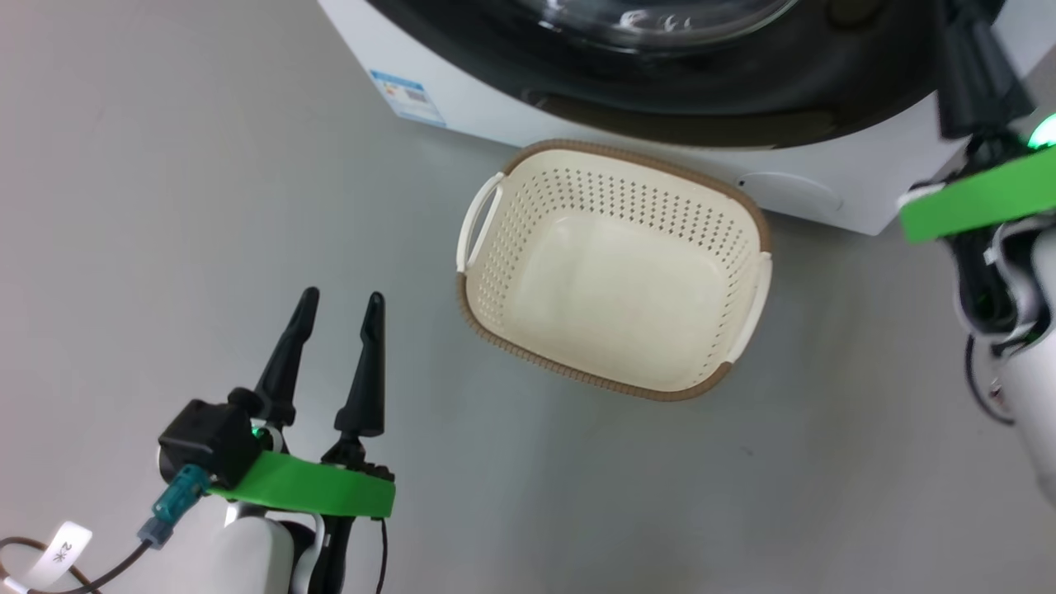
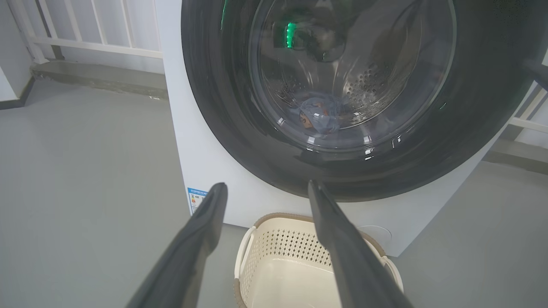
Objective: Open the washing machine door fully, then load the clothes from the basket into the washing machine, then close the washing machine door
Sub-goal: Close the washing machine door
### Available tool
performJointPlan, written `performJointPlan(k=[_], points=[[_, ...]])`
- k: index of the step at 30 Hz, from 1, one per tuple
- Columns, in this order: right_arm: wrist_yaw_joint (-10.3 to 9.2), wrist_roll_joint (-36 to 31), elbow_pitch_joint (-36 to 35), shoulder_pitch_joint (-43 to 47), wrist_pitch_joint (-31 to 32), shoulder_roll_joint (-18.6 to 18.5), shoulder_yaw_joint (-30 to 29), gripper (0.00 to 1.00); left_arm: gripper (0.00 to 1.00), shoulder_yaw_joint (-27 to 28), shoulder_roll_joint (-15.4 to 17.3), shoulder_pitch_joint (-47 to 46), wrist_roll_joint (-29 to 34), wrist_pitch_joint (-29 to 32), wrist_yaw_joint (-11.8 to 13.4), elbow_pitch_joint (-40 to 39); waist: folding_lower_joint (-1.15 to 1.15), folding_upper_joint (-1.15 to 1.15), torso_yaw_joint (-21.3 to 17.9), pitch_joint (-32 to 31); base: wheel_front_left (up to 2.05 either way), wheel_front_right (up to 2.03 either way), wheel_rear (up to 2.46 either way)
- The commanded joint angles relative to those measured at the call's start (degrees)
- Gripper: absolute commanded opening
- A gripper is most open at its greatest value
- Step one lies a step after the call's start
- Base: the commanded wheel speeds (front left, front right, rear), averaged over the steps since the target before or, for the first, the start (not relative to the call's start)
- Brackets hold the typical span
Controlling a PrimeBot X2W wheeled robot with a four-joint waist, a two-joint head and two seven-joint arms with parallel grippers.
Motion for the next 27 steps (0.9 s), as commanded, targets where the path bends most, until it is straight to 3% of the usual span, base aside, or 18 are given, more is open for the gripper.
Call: performJointPlan(k=[1, 2, 3, 27], points=[[-0.14, 0.6, -1.8, 2.4, -0.3, 0.9, 1.0, 0.47, 1.0, 2.3, 1.2, 0.3, 0.3, -0.4, 0.0, -0.6, 0.0, 0.0, -1.3, -1.4, 0.0, 0.0, 0.0], [-0.14, 0.6, -2.0, 3.2, -0.3, 1.3, 1.2, 0.88, 1.0, 2.4, 1.2, 0.5, 0.4, -0.4, 0.0, -0.3, 0.0, 0.0, -1.7, -1.8, 0.0, 0.0, 0.0], [-0.14, 0.6, -2.4, 4.6, -0.3, 1.8, 1.6, 1.0, 1.0, 2.7, 1.5, 0.8, 0.5, -0.4, 0.0, 0.0, 0.0, 0.0, -2.5, -2.6, 0.0, 0.0, 0.0], [-0.14, -0.6, -3.2, 21.2, -0.3, 5.9, -1.6, 1.0, 1.0, 5.5, 7.5, 5.1, -0.6, -0.4, 0.0, 3.4, 0.0, 0.0, -17.2, -12.8, 0.0, 0.0, 0.0]])
